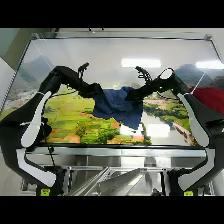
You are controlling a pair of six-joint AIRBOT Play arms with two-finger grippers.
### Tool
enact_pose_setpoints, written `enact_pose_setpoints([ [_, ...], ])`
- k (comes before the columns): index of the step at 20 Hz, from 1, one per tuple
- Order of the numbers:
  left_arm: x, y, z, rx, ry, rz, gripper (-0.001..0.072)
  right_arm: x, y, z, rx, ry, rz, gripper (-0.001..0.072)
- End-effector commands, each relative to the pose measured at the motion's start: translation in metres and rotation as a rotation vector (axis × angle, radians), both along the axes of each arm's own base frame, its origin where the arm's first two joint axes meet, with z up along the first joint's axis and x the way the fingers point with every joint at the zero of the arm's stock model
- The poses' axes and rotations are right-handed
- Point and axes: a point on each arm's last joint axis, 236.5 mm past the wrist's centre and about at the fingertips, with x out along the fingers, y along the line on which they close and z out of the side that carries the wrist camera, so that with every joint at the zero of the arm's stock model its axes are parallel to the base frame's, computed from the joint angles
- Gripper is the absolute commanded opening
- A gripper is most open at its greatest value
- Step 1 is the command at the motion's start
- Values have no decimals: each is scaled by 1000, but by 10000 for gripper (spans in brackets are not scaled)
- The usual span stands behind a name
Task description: Fold the shirts.
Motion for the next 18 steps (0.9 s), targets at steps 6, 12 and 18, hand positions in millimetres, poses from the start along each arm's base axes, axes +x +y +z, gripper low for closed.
enact_pose_setpoints([
  [6, -10, 48, 50, -14, 59, -87, 702, -2, -101, 66, 22, 7, -117, 559],
  [12, -104, 37, -21, 35, 224, -146, 701, -87, -104, -34, 10, 270, -175, 559],
  [18, -116, 16, -70, 77, 202, -134, 701, -115, -69, -73, -47, 294, -153, 559],
])
